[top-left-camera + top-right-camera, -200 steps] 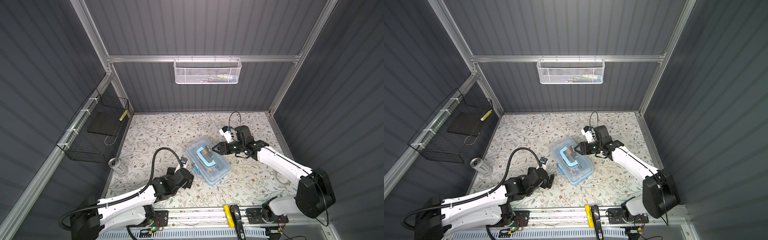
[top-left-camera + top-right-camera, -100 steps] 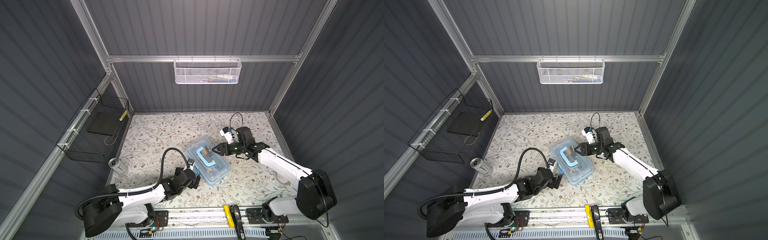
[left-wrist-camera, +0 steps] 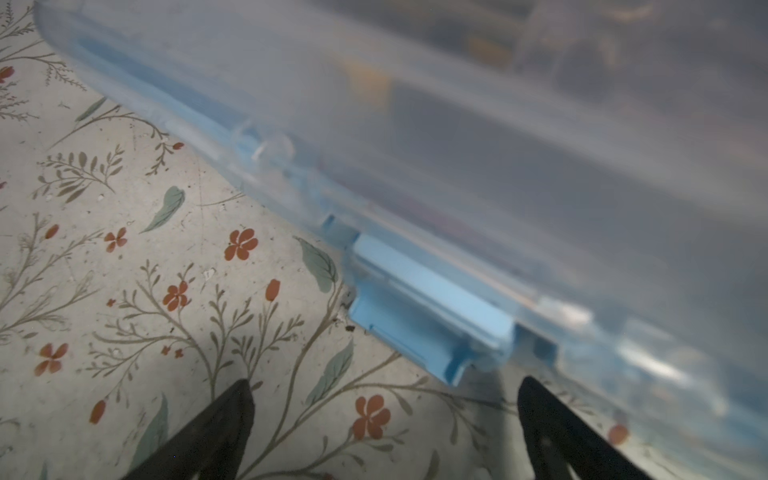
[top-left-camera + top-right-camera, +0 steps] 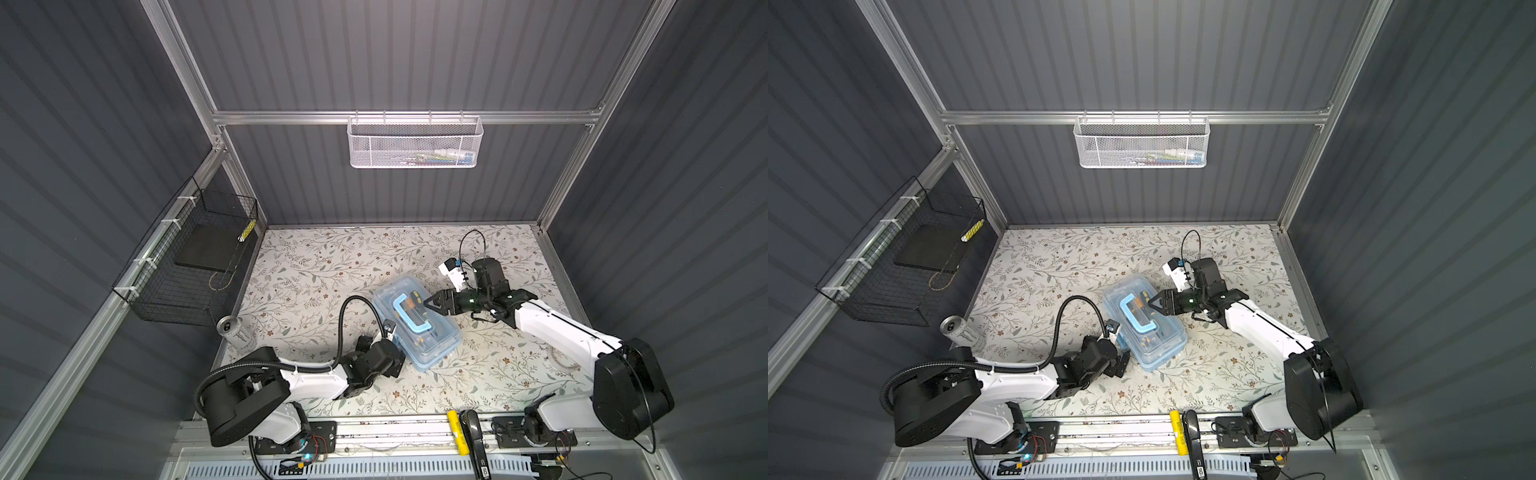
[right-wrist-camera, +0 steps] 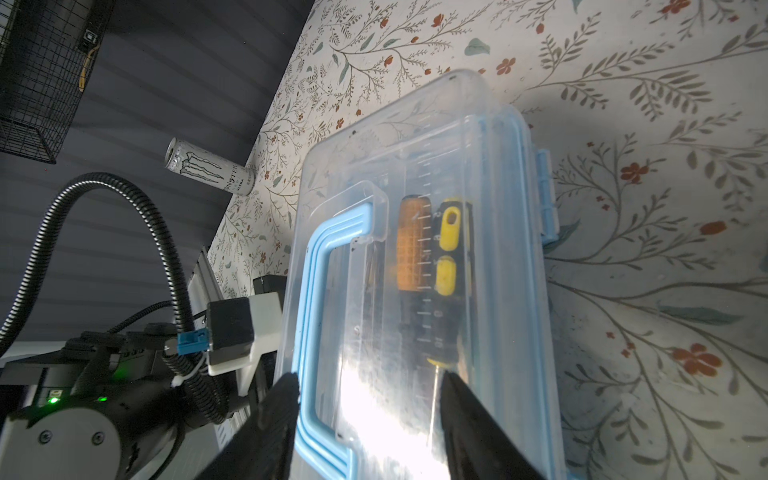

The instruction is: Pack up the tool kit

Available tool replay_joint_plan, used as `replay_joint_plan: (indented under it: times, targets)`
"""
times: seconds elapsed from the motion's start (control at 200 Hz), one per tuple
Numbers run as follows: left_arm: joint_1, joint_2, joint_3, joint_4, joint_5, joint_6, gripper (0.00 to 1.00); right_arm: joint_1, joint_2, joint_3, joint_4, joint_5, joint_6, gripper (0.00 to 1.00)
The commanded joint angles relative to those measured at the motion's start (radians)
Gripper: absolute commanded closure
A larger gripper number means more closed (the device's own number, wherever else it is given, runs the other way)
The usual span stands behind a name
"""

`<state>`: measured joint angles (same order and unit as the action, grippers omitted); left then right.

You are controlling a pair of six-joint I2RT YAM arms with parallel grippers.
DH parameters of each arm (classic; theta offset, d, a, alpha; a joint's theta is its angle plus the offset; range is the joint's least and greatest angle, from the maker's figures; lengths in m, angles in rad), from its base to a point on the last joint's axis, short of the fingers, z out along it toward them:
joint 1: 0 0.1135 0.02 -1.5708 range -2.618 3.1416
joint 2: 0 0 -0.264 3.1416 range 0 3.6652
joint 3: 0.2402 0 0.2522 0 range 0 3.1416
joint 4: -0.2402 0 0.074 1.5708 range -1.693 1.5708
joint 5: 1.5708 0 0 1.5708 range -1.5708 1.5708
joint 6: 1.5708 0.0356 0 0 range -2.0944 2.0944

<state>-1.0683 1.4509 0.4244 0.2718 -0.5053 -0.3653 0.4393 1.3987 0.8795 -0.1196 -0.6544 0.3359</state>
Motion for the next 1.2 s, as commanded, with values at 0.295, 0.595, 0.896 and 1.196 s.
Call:
replay_joint_plan:
  times: [0.295,0.595,0.896,1.196]
  targets:
    - [-0.005,0.032,0.002,0.051,-0.235,-0.049,0.01,-0.003,-0.049,-0.027,0.015,-0.007,0.002,0.43]
    - [-0.005,-0.046,-0.018,-0.109,-0.307,-0.174,0.01,-0.002,-0.043,-0.034,0.034,-0.013,0.015,0.44]
    - [-0.005,-0.172,-0.053,-0.182,-0.375,-0.221,0.01,-0.002,-0.047,-0.045,0.043,-0.012,0.018,0.44]
    - [-0.004,-0.26,-0.052,-0.115,-0.274,-0.237,0.02,-0.004,-0.046,-0.062,0.063,-0.016,0.029,0.44]
